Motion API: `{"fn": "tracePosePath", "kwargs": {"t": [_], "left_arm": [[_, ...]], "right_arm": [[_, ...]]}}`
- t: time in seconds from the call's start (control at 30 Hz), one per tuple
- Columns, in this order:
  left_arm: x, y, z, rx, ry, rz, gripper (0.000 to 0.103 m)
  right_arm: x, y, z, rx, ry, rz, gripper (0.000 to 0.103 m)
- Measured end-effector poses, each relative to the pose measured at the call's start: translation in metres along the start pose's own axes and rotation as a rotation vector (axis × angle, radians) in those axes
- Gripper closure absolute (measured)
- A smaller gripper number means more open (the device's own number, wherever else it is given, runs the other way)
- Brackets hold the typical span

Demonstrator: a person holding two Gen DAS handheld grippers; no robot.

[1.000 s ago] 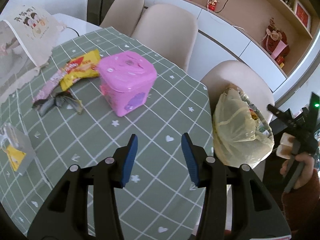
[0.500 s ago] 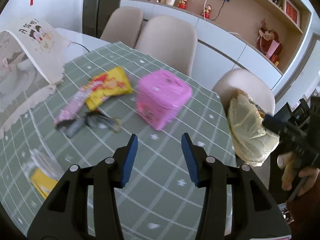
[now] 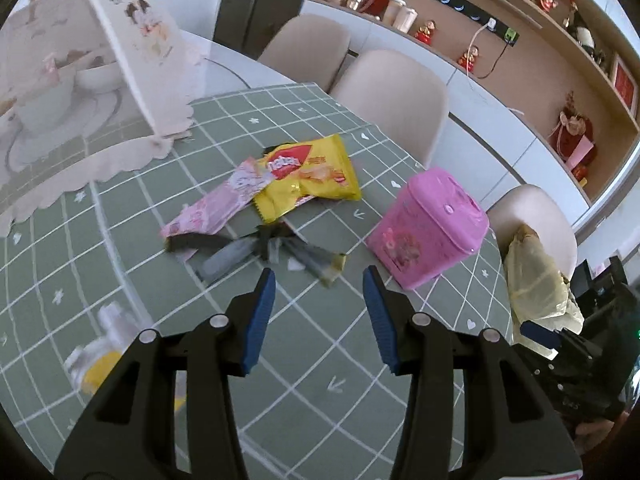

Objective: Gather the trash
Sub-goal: 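Return to the table and grasp the pink Hello Kitty candy wrapper with the left tool, then grasp the dark plastic wrapper with the right tool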

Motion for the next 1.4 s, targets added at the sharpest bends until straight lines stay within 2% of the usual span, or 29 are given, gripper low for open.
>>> {"fn": "tracePosePath", "kwargs": {"t": [0.1,0.27,0.37,0.43,0.47,0.6,0.67,0.73,0.9,1.0,1.13,1.27,1.4], "left_arm": [[0.004,0.015,-0.002,0.006,0.024,-0.065,0.060],[0.004,0.072,0.006,-0.050,-0.014,-0.263,0.060],[-0.008,0.092,0.000,-0.134,-0.016,-0.420,0.060],[-0.025,0.093,-0.018,-0.244,-0.023,-0.484,0.060],[-0.035,0.092,-0.028,-0.296,-0.029,-0.483,0.060],[-0.068,0.079,-0.067,-0.420,-0.024,-0.429,0.060],[-0.077,0.074,-0.081,-0.452,-0.011,-0.403,0.060],[-0.083,0.073,-0.090,-0.467,-0.022,-0.364,0.066],[-0.090,0.078,-0.084,-0.412,0.029,-0.359,0.087],[-0.104,0.086,-0.064,-0.352,0.056,-0.259,0.088],[-0.116,0.091,-0.031,-0.281,0.045,-0.152,0.088],[-0.116,0.095,-0.004,-0.222,0.048,-0.112,0.088],[-0.121,0.089,0.018,-0.191,0.074,-0.075,0.088]], "right_arm": [[0.002,0.000,-0.008,-0.023,0.003,-0.008,0.047],[-0.013,-0.002,-0.018,-0.025,0.033,0.054,0.047],[-0.024,-0.003,-0.023,-0.020,0.031,0.086,0.047],[-0.035,-0.003,-0.026,-0.016,0.030,0.116,0.047],[-0.039,-0.003,-0.028,-0.014,0.028,0.130,0.047],[-0.055,0.000,-0.033,-0.021,0.024,0.156,0.047],[-0.063,0.004,-0.036,-0.023,0.029,0.163,0.047],[-0.071,0.009,-0.037,-0.016,0.040,0.181,0.047],[-0.113,0.039,-0.047,0.016,0.145,0.260,0.047],[-0.149,0.061,-0.056,0.053,0.195,0.320,0.047],[-0.190,0.084,-0.076,0.088,0.211,0.401,0.048],[-0.226,0.100,-0.102,0.092,0.185,0.480,0.049],[-0.240,0.099,-0.123,0.054,0.172,0.515,0.049]]}}
Point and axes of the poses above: each gripper's, at about its wrist camera, not at the fingertips, and z roughly against the way its jaws point, x to its right, y to its top, the point moved 4 cm from there along -z, roughly the way its jaws point, and after that the axes turned 12 degrees about -y, right-handed, at the moved point
